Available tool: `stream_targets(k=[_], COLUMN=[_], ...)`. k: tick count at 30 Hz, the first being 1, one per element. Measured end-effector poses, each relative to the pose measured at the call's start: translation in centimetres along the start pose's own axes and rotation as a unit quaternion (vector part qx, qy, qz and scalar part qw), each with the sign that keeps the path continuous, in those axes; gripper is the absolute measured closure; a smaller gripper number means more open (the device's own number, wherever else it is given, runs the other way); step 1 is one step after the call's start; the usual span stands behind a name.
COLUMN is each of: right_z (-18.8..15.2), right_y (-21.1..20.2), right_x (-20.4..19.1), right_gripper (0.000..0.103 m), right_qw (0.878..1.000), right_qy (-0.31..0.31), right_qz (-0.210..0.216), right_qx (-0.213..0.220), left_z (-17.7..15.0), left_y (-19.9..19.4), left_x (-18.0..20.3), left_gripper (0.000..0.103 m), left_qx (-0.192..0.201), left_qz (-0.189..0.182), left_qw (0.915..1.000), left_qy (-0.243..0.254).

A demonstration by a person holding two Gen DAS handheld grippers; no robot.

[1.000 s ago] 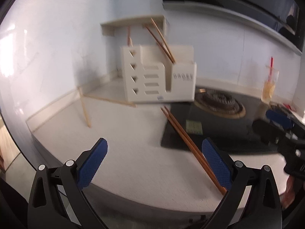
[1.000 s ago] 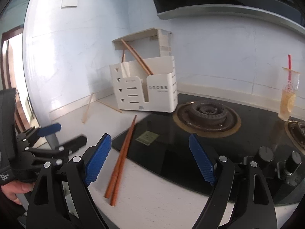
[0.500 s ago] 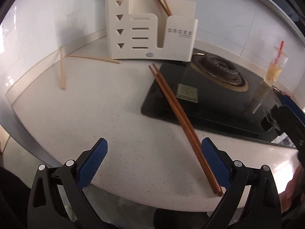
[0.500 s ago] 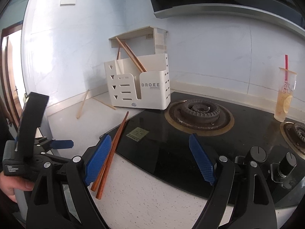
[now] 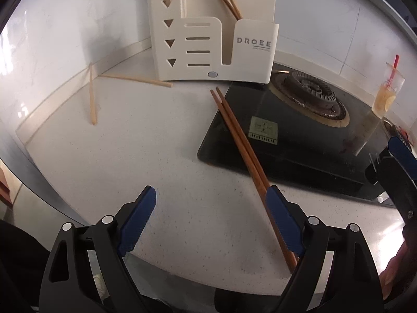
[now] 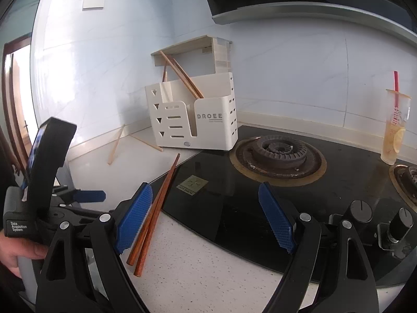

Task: Organize utensils
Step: 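Move both open grippers back down to the last two reddish chopsticks, then close the left gripper on one reddish chopstick while the right gripper closes on the other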

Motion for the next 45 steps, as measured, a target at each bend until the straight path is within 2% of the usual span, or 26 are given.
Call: stream_targets(k=[5, 10, 15, 20, 25, 31, 41, 45], right_z=[0.1, 0.3, 0.5, 0.5, 0.5, 0.5, 0.6, 0.6], right_y=[-0.1, -0.3, -0.4, -0.4, -0.2, -0.1, 0.1, 0.0], right_x=[0.2, 0.3, 0.3, 0.4, 0.6, 0.7, 1.1, 1.1], right_gripper=[0.019, 0.019, 0.019, 0.019, 0.019, 0.019, 0.019, 0.019], right_qw=[1.0, 1.0, 1.0, 1.0, 1.0, 1.0, 1.0, 1.0], right_qy=[0.004, 0.006, 0.002, 0.004, 0.004, 0.006, 0.017, 0.018], right_qz=[0.002, 0.006, 0.007, 0.007, 0.003, 0.002, 0.003, 0.003], right_qx=[0.004, 0.009, 0.014, 0.013, 0.01, 0.011, 0.008, 0.008], left_z=[0.4, 0.7, 1.1, 1.0, 1.2, 1.2, 1.1, 1.2], left_y=[0.7, 1.3, 1.4, 1.7, 1.9, 2.0, 2.6, 2.7], left_x=[0.6, 0.9, 1.1, 1.3, 1.7, 1.0, 0.2, 0.6], left_gripper=[0.026, 0.031, 0.032, 0.032, 0.031, 0.031, 0.032, 0.032], left_qx=[-0.019, -0.04, -0.042, -0.056, -0.056, -0.067, -0.102, -0.101], left_qz=[0.03, 0.039, 0.043, 0.03, 0.037, 0.028, -0.013, -0.004], left_qw=[0.9992, 0.9982, 0.9978, 0.9979, 0.9976, 0.9973, 0.9934, 0.9938], left_qy=[0.019, 0.024, 0.027, 0.013, 0.017, -0.006, -0.051, -0.047])
Point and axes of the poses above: each gripper's, at about its wrist camera, not at the fingertips, and y roughly the way its jaws point, x to its right, z to its top, the point moved 5 cm from there along y, roughly the way its jaws point, and after that the axes turned 6 degrees about -y, right-handed, at the moved point
